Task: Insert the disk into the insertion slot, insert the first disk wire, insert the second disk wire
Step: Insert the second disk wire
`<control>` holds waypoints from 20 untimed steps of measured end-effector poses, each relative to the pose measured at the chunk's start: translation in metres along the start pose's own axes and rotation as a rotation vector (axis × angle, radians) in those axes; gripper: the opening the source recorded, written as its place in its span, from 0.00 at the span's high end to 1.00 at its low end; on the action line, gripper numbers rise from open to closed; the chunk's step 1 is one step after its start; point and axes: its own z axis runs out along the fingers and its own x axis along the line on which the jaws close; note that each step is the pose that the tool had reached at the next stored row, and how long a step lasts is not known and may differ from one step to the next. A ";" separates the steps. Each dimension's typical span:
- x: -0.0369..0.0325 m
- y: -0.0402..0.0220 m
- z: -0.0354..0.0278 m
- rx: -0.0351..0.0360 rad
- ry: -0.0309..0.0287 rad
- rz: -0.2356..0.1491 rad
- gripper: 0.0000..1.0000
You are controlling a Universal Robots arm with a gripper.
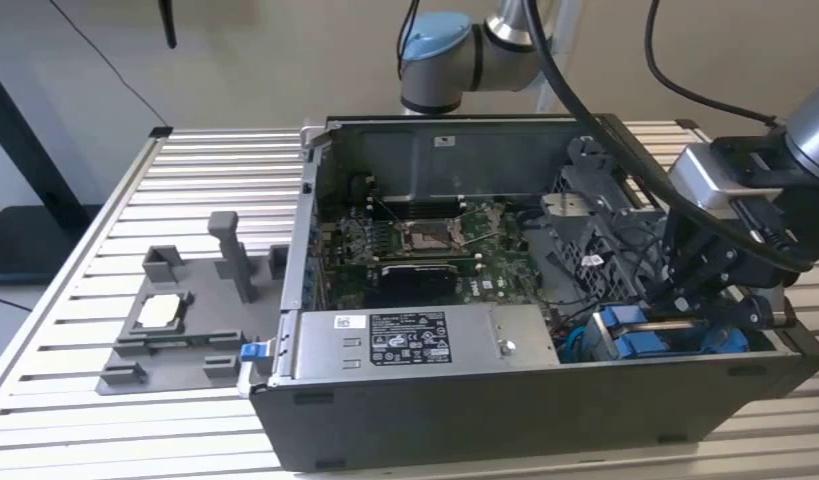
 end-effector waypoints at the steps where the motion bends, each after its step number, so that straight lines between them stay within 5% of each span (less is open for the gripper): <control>1: 0.0000 0.0000 0.0001 0.0000 0.0001 0.000 0.84; 11: 0.0001 -0.0001 0.0007 0.0000 -0.0002 0.000 0.84; 15: 0.0002 0.0000 0.0009 0.0000 -0.0003 0.000 0.76; 20: -0.0013 0.0007 -0.0078 0.0000 -0.0003 0.000 0.76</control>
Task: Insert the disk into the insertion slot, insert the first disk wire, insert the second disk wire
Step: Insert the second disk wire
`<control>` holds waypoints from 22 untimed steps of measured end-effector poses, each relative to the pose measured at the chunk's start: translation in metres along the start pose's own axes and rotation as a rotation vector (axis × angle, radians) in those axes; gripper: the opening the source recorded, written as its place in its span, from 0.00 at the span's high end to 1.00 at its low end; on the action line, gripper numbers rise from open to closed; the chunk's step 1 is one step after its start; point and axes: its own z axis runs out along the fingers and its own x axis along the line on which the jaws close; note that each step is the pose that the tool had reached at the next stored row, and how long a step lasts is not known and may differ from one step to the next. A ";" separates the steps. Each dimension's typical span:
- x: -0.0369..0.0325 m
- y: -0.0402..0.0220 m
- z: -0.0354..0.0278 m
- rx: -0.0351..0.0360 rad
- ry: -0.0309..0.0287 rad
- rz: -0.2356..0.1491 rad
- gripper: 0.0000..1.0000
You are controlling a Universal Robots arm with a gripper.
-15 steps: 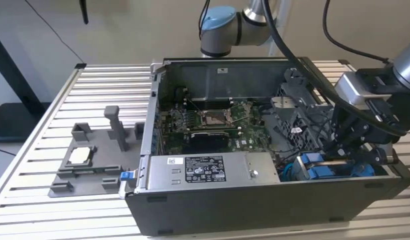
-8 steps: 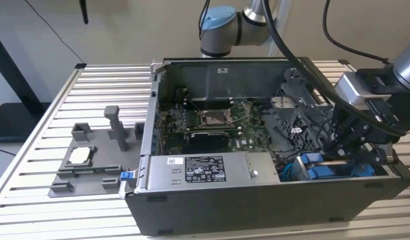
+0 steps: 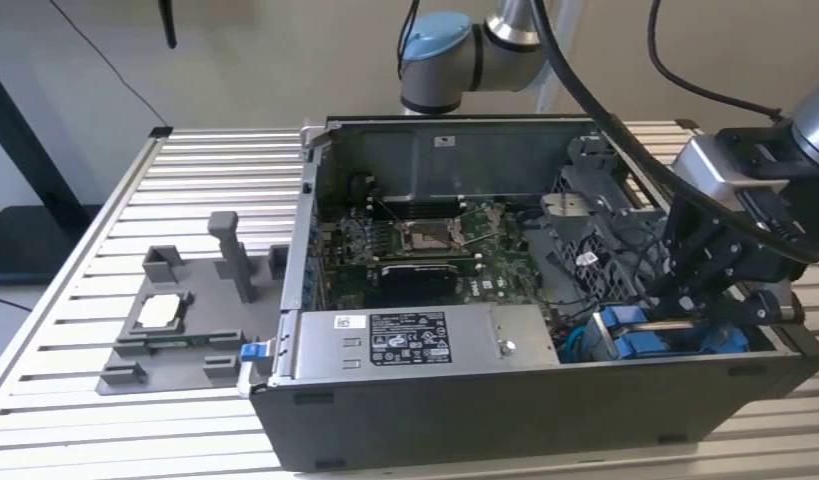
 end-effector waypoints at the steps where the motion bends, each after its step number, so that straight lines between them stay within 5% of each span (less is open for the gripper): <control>1: -0.0004 0.0002 -0.0020 0.0000 0.0000 0.000 0.76; 12: -0.0045 0.0021 -0.0259 0.0000 0.0001 0.000 0.76; 22: -0.0053 0.0025 -0.0302 0.0001 0.0001 0.000 0.76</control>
